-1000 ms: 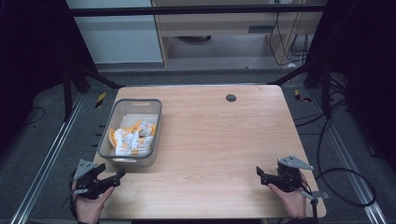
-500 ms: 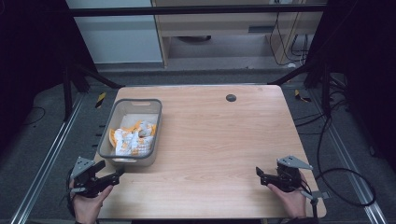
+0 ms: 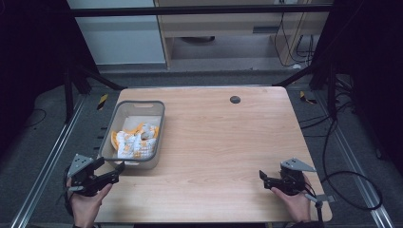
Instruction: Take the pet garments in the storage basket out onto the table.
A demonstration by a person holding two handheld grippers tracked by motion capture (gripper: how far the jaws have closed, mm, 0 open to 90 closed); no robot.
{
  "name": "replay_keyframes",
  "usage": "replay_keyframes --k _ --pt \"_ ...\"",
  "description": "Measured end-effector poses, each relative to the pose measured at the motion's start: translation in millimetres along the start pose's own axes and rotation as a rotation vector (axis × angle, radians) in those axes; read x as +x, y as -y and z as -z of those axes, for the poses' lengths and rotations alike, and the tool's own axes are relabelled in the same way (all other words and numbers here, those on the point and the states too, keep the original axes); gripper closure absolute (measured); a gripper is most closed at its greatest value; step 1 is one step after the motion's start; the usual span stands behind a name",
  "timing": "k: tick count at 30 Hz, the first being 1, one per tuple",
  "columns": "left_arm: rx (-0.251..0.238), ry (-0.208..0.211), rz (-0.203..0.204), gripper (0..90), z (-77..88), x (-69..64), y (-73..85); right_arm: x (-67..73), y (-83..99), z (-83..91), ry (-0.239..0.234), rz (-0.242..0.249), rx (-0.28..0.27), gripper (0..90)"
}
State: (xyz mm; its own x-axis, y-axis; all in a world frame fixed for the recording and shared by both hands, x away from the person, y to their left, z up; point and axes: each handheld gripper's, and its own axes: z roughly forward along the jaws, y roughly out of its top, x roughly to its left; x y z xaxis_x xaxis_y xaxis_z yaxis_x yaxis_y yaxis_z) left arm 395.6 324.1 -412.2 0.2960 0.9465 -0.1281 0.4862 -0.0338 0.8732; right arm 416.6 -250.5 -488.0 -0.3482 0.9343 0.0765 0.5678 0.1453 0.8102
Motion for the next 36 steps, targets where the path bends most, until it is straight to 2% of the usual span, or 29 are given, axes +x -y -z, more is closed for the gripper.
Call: replay_keyframes --k 11,20,31,36 --pt "-0.013 0.013 -0.032 16.0 -5.4 -7.6 -18.4 0.2 -0.5 -0.3 0.000 0.001 -0.004 10.2" --pt "-0.018 0.025 -0.041 16.0 -11.0 -11.8 -30.6 0.4 -0.7 -0.3 -0.002 0.000 -0.003 10.2" --pt "-0.023 0.020 -0.044 16.0 -14.4 -7.1 -43.3 0.5 -0.6 -0.7 -0.002 0.007 -0.001 10.2" --pt "-0.010 0.019 -0.051 16.0 -18.5 -6.7 -49.7 0.3 -0.6 -0.6 -0.001 0.008 -0.001 10.2"
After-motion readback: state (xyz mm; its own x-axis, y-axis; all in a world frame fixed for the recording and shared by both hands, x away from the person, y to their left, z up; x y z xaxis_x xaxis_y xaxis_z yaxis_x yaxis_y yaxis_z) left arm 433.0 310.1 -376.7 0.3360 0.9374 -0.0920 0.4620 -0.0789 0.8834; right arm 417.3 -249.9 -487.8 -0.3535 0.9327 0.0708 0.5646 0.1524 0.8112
